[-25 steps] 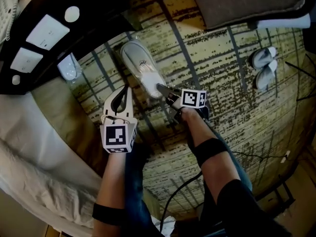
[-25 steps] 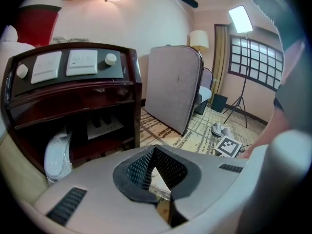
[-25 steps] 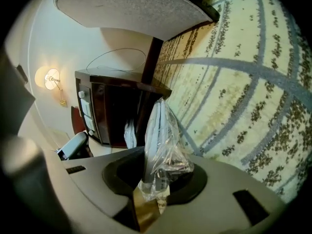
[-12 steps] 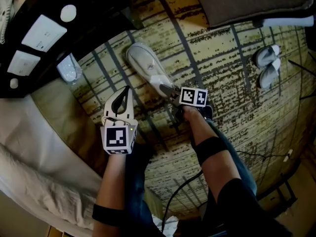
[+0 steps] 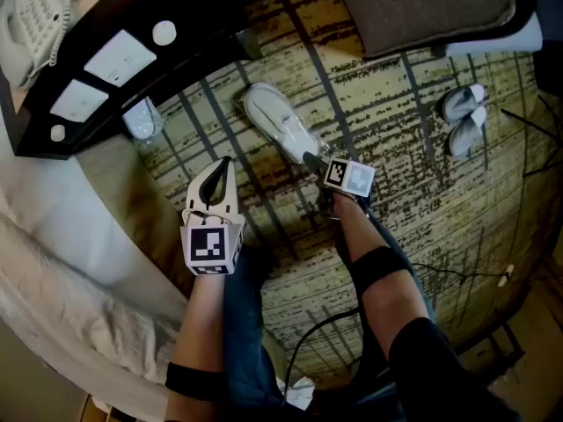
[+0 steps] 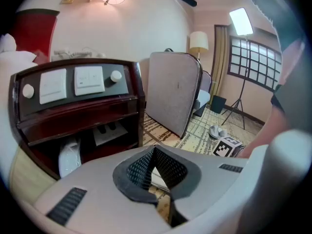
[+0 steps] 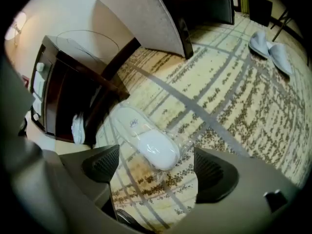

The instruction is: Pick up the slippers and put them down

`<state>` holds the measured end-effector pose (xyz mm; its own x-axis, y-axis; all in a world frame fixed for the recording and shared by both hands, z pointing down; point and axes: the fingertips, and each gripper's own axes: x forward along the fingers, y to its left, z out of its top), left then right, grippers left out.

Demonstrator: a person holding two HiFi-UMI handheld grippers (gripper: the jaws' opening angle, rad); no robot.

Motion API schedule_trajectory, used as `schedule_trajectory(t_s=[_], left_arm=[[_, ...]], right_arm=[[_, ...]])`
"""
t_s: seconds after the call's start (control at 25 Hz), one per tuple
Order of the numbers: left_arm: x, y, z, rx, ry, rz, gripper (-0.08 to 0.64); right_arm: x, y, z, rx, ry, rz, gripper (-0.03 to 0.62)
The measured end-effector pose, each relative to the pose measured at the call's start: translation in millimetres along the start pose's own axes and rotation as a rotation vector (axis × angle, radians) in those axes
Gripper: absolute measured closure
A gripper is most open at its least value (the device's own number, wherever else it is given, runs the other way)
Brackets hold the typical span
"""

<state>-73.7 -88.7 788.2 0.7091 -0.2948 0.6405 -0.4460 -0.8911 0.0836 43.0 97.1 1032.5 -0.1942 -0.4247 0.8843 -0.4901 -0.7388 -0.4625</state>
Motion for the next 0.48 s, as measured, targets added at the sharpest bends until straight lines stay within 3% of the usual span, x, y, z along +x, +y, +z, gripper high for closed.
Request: schedule_trajectory(t_s=[0.08, 0.16, 0.24, 0.48], left_arm=[[-23.2, -2.1, 18.0, -0.007, 0.009, 0.004, 0.569], [-49.9, -5.9, 41.2, -0.016, 0.015, 0.008, 0.569], [-79.3, -11.4, 66.9, -0.029, 0.025, 0.015, 0.569], [-170.3, -17.8, 147.8, -0.108, 0.039, 0.071, 0.569]], right_arm=[[-32.4, 21.5, 9.2, -0.037, -0.016, 0.046, 0.084], [-68.9, 51.0, 19.7, -0.08, -0.028, 0.114, 0.144], [-114.2, 83.4, 32.2, -0.119, -0.044, 0.157, 0.164], [-261.9, 188.1, 85.5, -0.25, -0.137, 0.248, 0.49]])
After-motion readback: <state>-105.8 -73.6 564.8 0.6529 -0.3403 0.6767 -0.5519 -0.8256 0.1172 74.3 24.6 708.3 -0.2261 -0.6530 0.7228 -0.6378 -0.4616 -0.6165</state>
